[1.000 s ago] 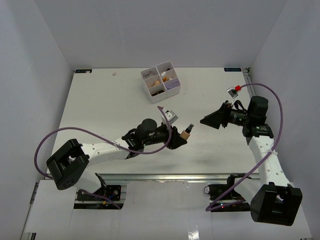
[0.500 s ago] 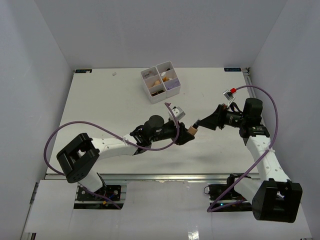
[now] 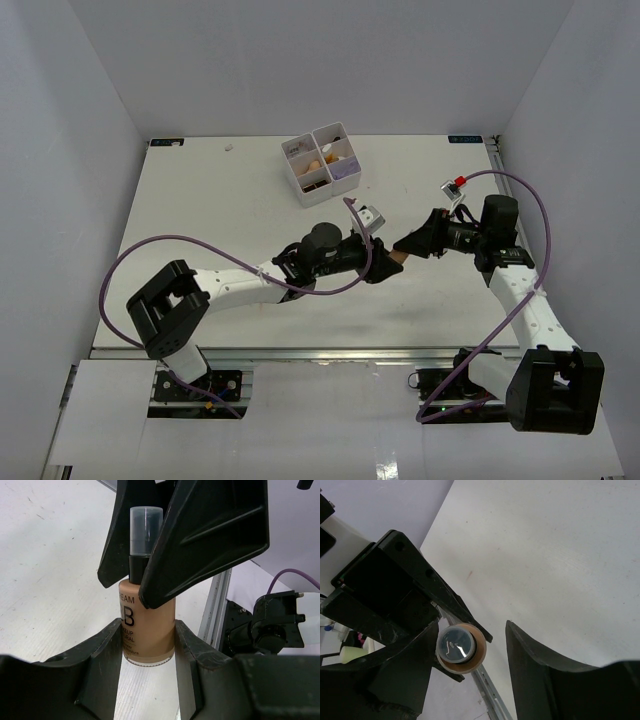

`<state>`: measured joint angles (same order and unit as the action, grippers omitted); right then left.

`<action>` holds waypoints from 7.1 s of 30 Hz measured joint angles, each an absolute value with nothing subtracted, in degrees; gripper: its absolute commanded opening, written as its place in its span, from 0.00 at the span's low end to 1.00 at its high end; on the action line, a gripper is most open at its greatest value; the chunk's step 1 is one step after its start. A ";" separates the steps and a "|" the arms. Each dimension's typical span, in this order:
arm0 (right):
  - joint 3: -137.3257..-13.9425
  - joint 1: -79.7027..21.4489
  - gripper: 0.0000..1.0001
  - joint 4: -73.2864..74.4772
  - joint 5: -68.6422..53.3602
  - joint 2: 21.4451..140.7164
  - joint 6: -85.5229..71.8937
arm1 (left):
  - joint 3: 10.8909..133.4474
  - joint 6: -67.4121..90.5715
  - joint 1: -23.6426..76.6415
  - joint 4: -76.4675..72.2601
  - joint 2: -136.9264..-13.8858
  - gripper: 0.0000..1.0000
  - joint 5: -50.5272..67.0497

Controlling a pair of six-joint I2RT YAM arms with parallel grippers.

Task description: Organize the makeup

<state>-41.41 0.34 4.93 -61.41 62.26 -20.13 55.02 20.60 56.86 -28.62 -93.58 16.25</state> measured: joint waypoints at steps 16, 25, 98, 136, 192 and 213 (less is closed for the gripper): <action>-42.65 -1.74 0.67 8.74 -60.53 62.24 -14.15 | 55.27 19.24 57.17 -26.41 -94.32 0.07 14.66; -44.04 -2.83 0.54 12.62 -57.74 62.26 -9.79 | 56.65 18.01 57.17 -25.24 -94.32 0.07 13.72; -76.53 -11.76 0.08 23.08 -44.21 89.77 6.48 | 38.41 6.69 57.06 10.49 -42.16 0.98 -14.47; -127.46 -24.36 0.08 13.21 -20.07 125.93 4.95 | 35.57 4.64 56.95 15.44 -33.26 0.98 -31.87; -133.54 -22.24 0.09 -13.82 -11.06 146.90 9.62 | 35.07 3.34 56.95 14.98 -32.67 0.98 -33.79; -128.44 -21.39 0.09 -13.85 -13.27 143.61 5.69 | 35.07 2.92 56.95 14.96 -32.56 0.98 -33.61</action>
<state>-128.44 -21.39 -13.85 -13.27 143.61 5.69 35.07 2.92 56.95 14.96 -32.56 -33.61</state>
